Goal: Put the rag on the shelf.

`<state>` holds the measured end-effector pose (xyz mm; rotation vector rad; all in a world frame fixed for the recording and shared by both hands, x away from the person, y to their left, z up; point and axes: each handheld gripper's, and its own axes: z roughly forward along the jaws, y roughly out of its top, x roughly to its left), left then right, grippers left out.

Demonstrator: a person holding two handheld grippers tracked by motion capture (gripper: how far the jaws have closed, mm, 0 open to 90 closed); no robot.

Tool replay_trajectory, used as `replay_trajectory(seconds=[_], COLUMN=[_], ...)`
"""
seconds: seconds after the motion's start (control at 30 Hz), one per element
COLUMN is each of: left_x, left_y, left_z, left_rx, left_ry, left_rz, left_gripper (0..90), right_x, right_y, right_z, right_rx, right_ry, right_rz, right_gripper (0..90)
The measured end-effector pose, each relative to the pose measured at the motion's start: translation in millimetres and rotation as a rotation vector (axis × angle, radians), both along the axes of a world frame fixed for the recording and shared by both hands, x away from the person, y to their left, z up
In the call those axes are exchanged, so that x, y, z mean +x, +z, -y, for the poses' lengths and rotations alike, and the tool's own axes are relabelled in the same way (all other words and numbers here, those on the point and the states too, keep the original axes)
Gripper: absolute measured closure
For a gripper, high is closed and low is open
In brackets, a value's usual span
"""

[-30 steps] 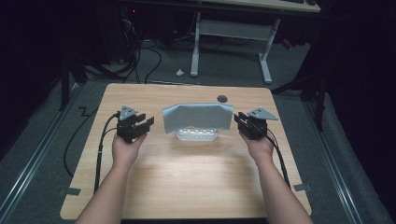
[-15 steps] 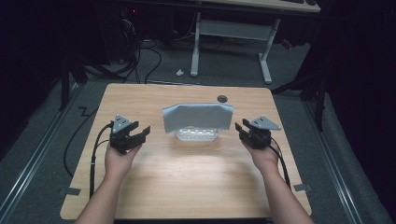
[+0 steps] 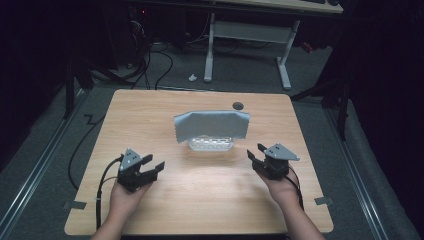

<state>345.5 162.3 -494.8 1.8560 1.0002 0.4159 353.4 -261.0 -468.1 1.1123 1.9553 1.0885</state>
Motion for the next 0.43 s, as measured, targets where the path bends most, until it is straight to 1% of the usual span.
replay_trajectory(seconds=[0.03,0.07,0.1,0.13,0.2,0.23,0.27,0.3,0.33,0.37,0.43], left_x=[-7.9,-14.2,-27.4,-33.6,-47.1,-50.5,-51.6,-52.7,-53.2,-52.2,-49.8], left_y=[-4.2,-7.5,-15.0,-18.9,-28.5,-31.0,-30.3,-29.6,-29.1,-29.1,-29.0], left_z=[3.6,6.4,11.1,12.8,15.4,18.1,21.7,23.4,25.5,27.1,29.6], left_rx=[0.018,0.030,0.035,0.036,0.047,0.068,0.087,0.099,0.106,0.098,0.081], left_ry=[-0.020,-0.033,-0.055,-0.067,-0.091,-0.120,-0.145,-0.148,-0.145,-0.150,-0.149], left_rz=[-0.016,-0.021,-0.032,-0.041,-0.050,-0.082,-0.088,-0.072,-0.059,-0.063,-0.070], left_gripper=[43.1,42.5,42.3,42.3,42.8,45.0,44.8,43.3,43.3,43.4,43.1], right_x=[-5.3,-10.9,-15.3,-25.4,-39.0,-45.5,-57.9,-70.0,-74.3,-74.9,-76.8], right_y=[-2.7,-5.6,-7.9,-12.7,-18.6,-21.4,-27.9,-37.4,-40.8,-40.7,-39.9], right_z=[-1.5,-3.1,-4.8,-7.7,-10.7,-11.3,-10.8,-8.2,-7.3,-7.1,-4.8], right_rx=[0.003,0.000,0.000,-0.011,-0.024,-0.033,-0.040,-0.038,-0.049,-0.063,-0.072], right_ry=[0.006,0.006,0.011,0.023,0.029,0.030,0.024,0.020,0.027,0.041,0.030], right_rz=[-0.011,-0.023,-0.038,-0.060,-0.078,-0.075,-0.055,-0.032,-0.044,-0.074,-0.058], right_gripper=[49.2,47.4,45.7,44.5,42.9,42.8,43.2,49.2,48.4,45.2,46.9])
